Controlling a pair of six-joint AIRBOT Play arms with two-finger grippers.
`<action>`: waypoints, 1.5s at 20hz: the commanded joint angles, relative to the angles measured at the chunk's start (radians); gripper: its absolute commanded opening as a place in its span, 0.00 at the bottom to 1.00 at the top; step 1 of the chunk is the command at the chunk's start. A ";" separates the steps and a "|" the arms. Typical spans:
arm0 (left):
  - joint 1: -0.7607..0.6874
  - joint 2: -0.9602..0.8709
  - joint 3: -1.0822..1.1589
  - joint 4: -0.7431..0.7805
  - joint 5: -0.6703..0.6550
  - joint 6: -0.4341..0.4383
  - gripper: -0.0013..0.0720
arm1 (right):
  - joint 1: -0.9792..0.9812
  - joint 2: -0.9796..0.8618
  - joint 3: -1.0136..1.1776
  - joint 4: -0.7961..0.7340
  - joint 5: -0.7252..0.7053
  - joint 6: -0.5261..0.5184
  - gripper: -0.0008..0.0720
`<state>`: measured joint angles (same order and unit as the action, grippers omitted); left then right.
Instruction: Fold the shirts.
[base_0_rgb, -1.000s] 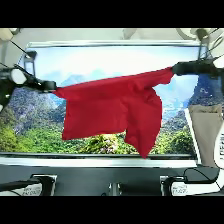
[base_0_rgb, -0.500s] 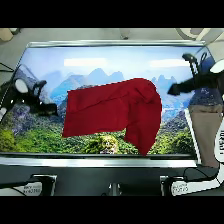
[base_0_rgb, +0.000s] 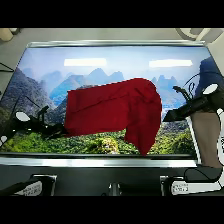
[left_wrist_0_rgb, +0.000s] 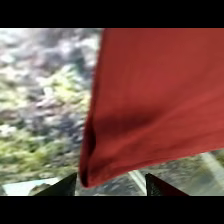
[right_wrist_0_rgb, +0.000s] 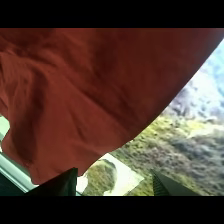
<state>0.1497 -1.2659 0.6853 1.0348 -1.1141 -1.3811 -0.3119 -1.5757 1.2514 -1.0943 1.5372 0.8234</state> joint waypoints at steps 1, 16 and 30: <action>-0.017 0.002 -0.028 -0.031 0.121 0.013 0.74 | -0.001 0.002 -0.069 0.010 -0.023 -0.017 0.77; -0.087 0.236 0.121 -0.055 0.162 0.022 0.05 | 0.135 0.155 -0.063 0.084 -0.358 -0.138 0.04; -0.082 0.756 0.969 0.043 0.348 -0.146 0.05 | 0.133 1.003 0.465 -0.117 -0.688 -0.049 0.03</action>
<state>0.0666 -0.5430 1.6180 1.0107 -0.7319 -1.4929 -0.1787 -0.6270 1.7000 -1.1835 0.8635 0.7441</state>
